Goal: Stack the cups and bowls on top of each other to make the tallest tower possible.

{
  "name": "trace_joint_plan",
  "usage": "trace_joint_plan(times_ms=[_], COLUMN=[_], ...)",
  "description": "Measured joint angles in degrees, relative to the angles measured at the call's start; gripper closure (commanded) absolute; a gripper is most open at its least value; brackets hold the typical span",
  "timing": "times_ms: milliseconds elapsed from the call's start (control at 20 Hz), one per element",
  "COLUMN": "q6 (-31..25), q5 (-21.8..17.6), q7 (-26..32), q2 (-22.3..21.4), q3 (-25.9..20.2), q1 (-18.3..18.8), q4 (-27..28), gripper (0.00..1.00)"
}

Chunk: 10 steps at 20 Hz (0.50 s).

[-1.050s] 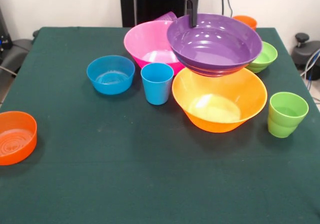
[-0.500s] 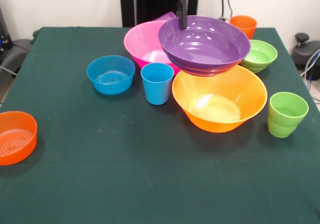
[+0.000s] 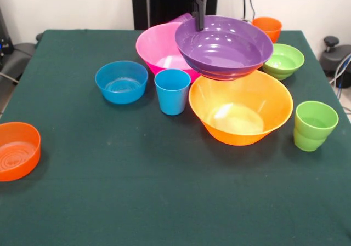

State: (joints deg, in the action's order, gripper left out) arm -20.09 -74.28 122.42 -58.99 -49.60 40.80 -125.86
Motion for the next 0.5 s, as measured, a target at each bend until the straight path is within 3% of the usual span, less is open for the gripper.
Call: trace_joint_plan(times_ms=[500], q6=[0.0], q5=[0.0], q7=[0.0], q2=[0.0], q3=[0.0], q1=[1.4], q4=[-0.2], gripper=[1.0])
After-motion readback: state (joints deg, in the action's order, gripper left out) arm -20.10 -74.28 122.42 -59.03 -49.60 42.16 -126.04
